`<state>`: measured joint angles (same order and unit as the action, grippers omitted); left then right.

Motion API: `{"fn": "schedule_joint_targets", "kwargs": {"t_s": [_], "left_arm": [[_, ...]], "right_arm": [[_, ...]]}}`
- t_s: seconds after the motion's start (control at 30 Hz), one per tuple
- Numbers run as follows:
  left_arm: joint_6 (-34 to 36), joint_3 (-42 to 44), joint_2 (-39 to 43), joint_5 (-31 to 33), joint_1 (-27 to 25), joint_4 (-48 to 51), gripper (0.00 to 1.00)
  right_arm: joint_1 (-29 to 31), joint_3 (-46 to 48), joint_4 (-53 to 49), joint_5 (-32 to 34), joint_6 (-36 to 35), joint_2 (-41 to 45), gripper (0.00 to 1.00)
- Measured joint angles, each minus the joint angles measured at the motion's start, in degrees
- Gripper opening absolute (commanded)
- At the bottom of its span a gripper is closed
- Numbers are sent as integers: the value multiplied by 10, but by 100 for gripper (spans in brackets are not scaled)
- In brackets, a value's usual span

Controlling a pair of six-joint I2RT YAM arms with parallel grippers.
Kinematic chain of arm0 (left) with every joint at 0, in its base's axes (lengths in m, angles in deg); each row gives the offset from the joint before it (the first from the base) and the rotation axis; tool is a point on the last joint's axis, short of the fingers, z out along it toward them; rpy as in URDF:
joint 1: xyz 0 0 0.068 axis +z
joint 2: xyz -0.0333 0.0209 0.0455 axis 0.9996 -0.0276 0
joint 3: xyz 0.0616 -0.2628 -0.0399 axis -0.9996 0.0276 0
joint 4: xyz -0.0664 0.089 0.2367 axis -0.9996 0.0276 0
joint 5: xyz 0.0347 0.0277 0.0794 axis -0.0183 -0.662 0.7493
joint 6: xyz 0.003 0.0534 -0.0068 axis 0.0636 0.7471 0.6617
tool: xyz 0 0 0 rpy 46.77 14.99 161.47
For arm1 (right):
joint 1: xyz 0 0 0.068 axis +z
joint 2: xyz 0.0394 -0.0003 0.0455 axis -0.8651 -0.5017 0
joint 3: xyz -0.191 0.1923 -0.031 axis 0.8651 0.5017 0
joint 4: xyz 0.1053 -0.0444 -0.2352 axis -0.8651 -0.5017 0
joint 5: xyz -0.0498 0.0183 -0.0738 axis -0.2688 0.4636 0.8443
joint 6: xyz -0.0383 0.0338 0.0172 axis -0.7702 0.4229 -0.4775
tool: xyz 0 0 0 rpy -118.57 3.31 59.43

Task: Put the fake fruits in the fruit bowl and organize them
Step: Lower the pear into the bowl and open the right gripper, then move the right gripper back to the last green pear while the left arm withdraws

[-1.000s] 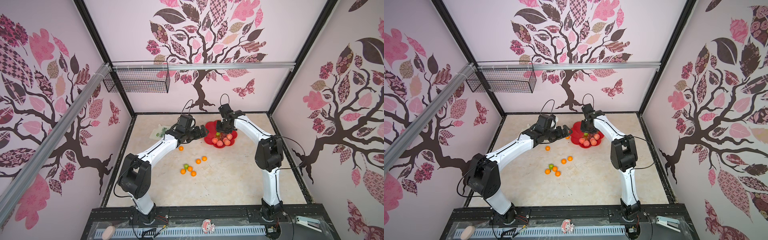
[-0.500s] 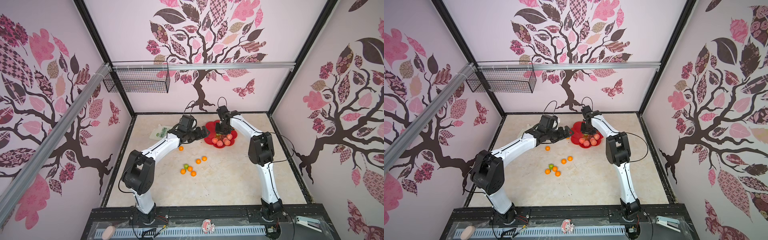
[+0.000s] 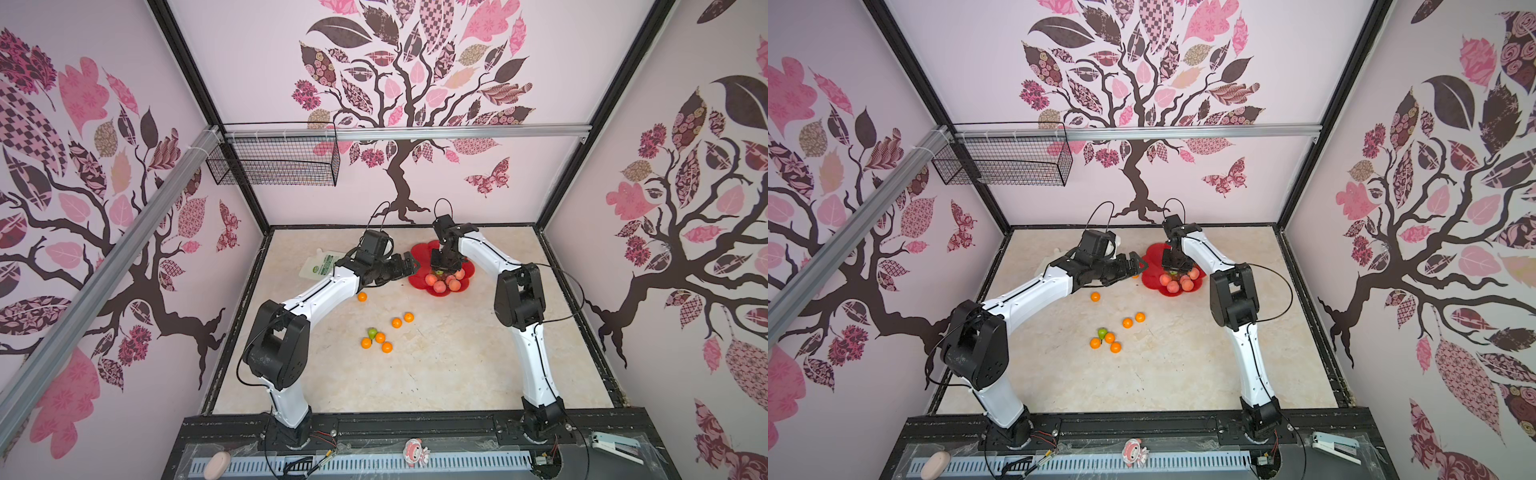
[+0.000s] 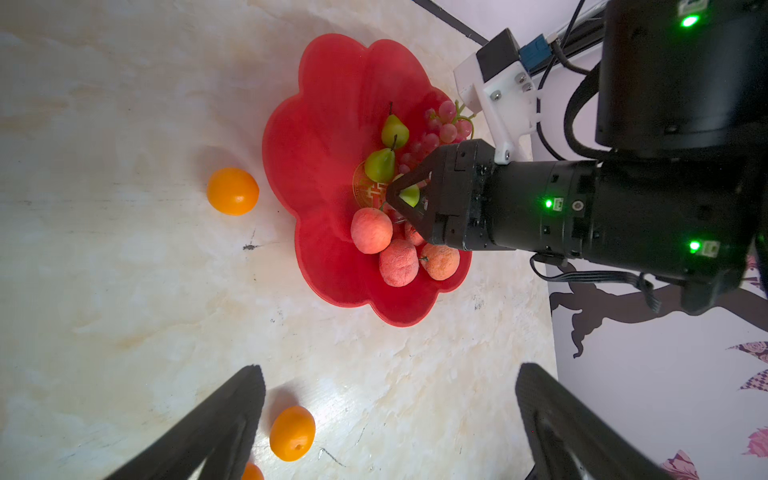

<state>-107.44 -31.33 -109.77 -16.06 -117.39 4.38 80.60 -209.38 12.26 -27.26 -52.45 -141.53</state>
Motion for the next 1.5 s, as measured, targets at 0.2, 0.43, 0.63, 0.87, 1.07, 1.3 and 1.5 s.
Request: {"fn": "schedule_joint_targets", "kwargs": {"t_s": [0.2,0.43,0.63,0.87,1.07,1.3,1.5], "left_arm": [[2,0,0,0,0,0,98],[5,0,2,0,0,1,98],[9,1,40,5,0,16,98],[12,56,161,28,0,18,98],[12,138,249,54,0,41,98],[3,240,365,99,2,92,98],[-14,307,456,116,32,134,98]], "right_arm": [[-2,-5,-2,0,0,0,44],[-2,-26,-8,0,0,2,45],[-2,-17,-10,1,1,10,45],[16,104,22,15,4,134,45],[66,193,64,24,7,229,44],[147,249,87,31,25,247,44],[216,260,94,34,49,247,44]]}}
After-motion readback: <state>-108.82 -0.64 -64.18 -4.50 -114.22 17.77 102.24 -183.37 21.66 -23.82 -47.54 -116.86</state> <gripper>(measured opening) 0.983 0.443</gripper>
